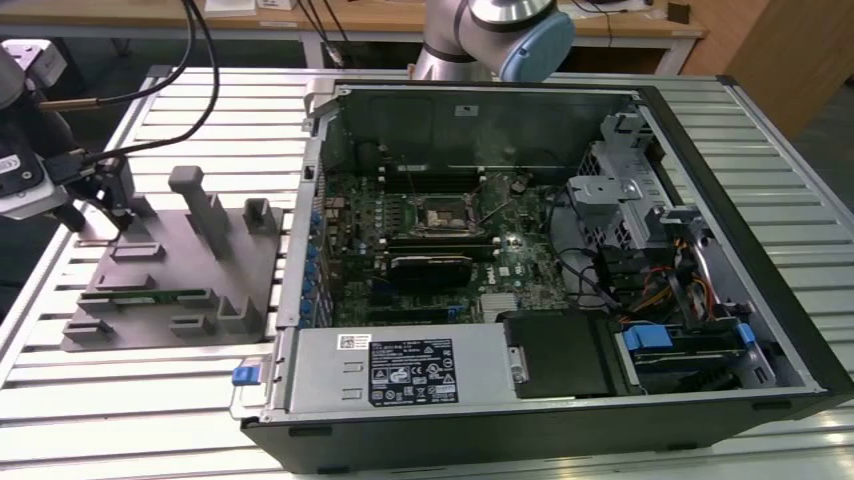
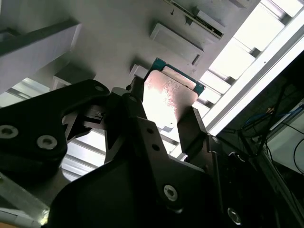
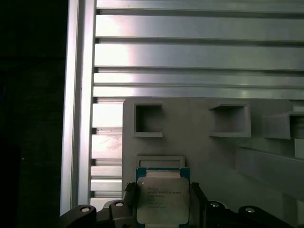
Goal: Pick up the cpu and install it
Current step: 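Pick up the cpu and move it towards the insertion slot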
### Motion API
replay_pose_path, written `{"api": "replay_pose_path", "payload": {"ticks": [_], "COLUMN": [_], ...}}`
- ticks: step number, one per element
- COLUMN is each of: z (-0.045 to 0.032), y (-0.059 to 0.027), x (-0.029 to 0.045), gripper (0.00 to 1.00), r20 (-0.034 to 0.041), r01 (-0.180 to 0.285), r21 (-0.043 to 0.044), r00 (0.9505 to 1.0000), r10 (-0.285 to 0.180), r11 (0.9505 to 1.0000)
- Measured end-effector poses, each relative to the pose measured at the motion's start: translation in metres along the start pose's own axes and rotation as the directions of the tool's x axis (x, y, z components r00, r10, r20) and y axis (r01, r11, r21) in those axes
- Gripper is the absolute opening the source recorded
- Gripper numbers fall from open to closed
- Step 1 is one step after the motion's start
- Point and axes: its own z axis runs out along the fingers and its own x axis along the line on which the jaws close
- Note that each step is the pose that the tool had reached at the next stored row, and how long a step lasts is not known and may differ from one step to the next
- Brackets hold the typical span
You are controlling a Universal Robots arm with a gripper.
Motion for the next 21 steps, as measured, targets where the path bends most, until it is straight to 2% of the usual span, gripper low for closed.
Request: {"api": "replay_pose_path", "payload": {"ticks": [21], "z": [-0.0107], "y": [0.0008], "x": [-0.0002], "gripper": [0.53], "r20": [-0.0002], "r01": [0.000], "r21": [-0.0128], "r00": [1.0000], "r10": [0.000], "r11": [0.9999]}}
